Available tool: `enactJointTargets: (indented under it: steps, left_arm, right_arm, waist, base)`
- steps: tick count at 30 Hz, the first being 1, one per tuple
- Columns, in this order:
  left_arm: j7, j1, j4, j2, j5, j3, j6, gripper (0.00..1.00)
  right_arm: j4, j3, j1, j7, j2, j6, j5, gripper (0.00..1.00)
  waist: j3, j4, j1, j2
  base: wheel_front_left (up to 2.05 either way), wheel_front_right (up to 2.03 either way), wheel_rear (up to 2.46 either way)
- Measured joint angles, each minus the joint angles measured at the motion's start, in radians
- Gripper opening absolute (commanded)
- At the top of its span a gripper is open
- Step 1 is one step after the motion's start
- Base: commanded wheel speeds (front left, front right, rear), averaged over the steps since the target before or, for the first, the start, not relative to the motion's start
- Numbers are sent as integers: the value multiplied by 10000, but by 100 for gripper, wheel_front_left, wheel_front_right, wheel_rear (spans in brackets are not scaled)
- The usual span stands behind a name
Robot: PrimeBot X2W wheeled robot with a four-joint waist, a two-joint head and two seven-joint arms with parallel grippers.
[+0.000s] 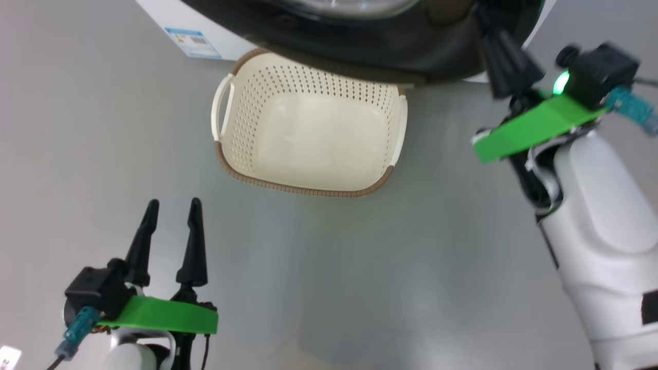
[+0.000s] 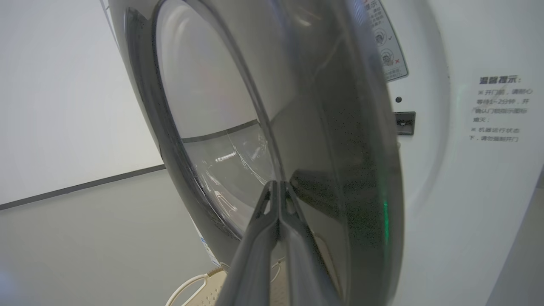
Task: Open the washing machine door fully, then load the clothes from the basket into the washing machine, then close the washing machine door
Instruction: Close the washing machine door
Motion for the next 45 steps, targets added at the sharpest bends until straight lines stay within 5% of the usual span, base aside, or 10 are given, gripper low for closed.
enactJointTargets:
  steps: [19,45]
  left_arm:
    - [-2,-1144,-56,-58,-144,-564,0,100]
    - [-2,-1300,-79,-104,-130,-476,-88,100]
  right_arm:
    - [2132,-1208,-3339,-2,19,0,-1168,0]
    - [3024,-1547,-3463,-4,12,33,-1461,0]
  waist:
    - [1219,295,0,0]
    - [1010,208,1,0]
  base:
    - [0,0,0]
    - [0,0,0]
